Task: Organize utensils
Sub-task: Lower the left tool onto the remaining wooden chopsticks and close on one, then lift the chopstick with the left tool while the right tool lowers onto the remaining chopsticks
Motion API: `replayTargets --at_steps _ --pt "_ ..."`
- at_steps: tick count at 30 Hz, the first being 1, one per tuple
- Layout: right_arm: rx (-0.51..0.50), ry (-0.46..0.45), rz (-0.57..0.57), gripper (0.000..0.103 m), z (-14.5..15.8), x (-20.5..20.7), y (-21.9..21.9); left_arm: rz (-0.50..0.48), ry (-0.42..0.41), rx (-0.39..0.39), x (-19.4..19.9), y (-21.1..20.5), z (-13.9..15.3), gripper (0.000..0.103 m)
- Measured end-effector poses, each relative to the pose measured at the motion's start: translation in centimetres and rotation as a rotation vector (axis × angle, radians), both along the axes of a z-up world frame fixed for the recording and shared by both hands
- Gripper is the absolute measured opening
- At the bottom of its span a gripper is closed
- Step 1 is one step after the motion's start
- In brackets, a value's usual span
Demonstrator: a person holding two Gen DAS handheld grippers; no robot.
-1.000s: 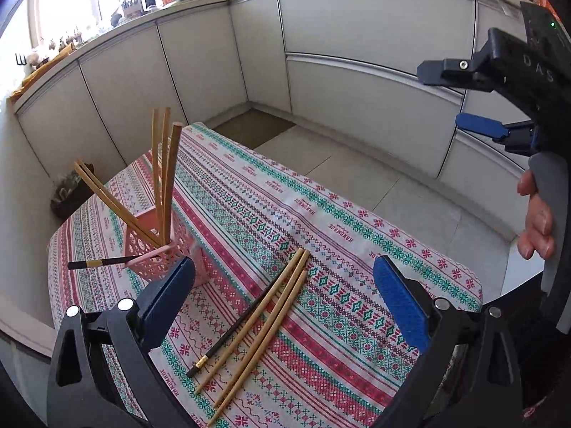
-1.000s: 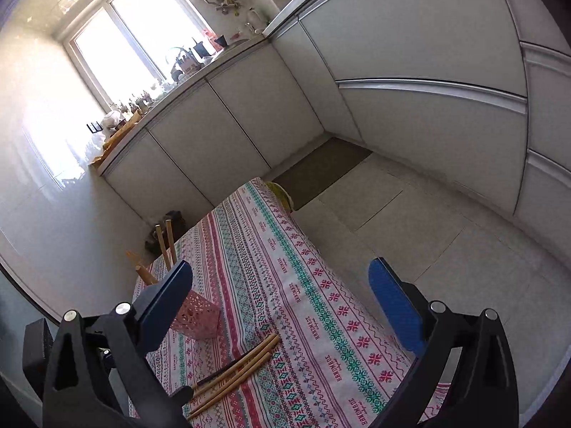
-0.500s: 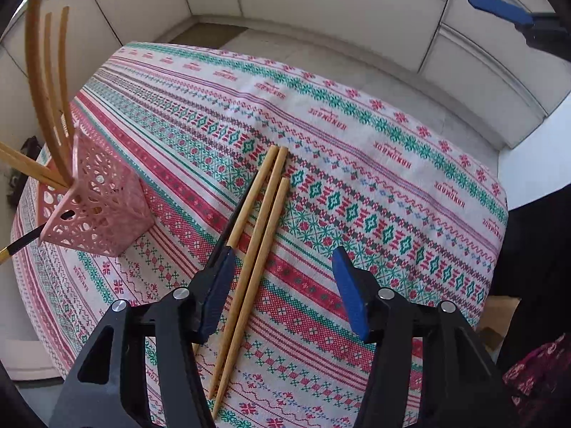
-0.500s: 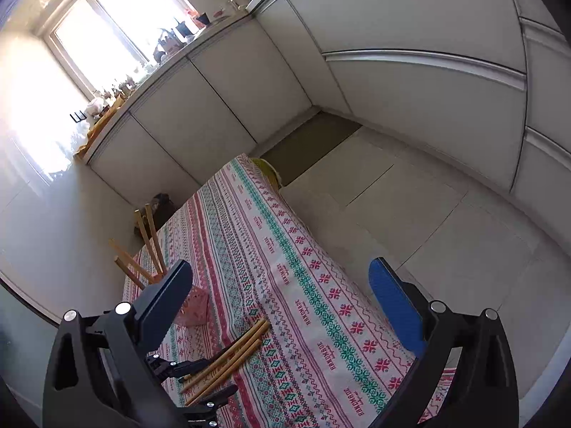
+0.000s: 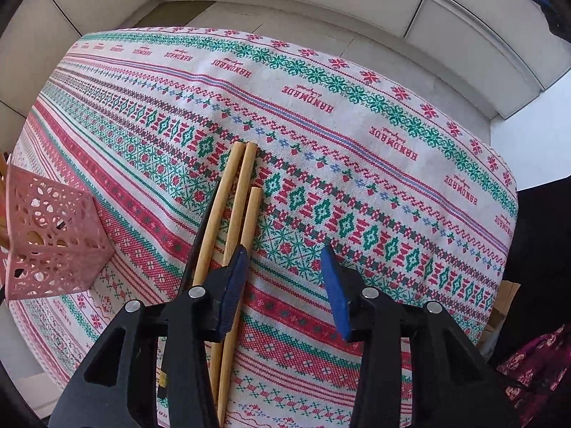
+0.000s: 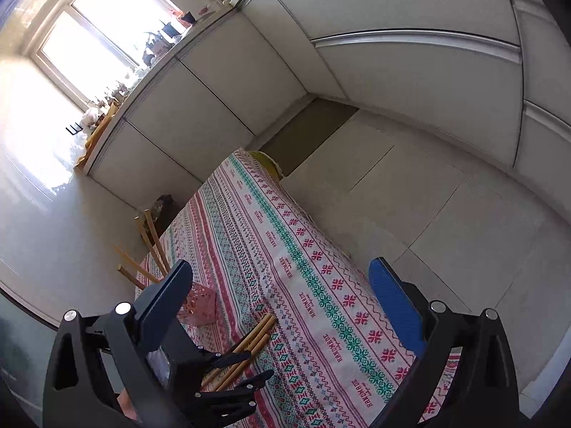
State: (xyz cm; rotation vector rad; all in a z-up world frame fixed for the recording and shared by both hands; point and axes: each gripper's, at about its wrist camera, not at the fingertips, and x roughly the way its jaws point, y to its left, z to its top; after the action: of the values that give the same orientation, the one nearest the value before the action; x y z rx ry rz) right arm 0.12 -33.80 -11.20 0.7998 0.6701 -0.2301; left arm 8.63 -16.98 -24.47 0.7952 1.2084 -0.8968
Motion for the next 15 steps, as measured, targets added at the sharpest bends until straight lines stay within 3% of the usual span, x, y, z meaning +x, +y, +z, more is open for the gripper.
replayTargets --at_steps 5,10,12,15 --pt "0.018 0.001 -0.008 0.096 -0.1 -0.2 -0.6 -0.018 0.0 0.049 1.4 -1.4 -1.0 0.042" --pt "0.023 0.01 -0.012 0.096 -0.2 -0.3 -0.9 -0.01 0.114 0.063 4.2 -2.3 -1.7 0.044" --pt "0.01 0.021 -0.029 0.096 -0.2 -0.3 -1.0 -0.025 0.112 0.087 4.4 -2.8 -1.9 0.043" --pt "0.009 0.046 -0.058 0.096 -0.6 -0.3 -1.5 0.059 0.124 0.106 4.9 -3.3 -2.0 0.038"
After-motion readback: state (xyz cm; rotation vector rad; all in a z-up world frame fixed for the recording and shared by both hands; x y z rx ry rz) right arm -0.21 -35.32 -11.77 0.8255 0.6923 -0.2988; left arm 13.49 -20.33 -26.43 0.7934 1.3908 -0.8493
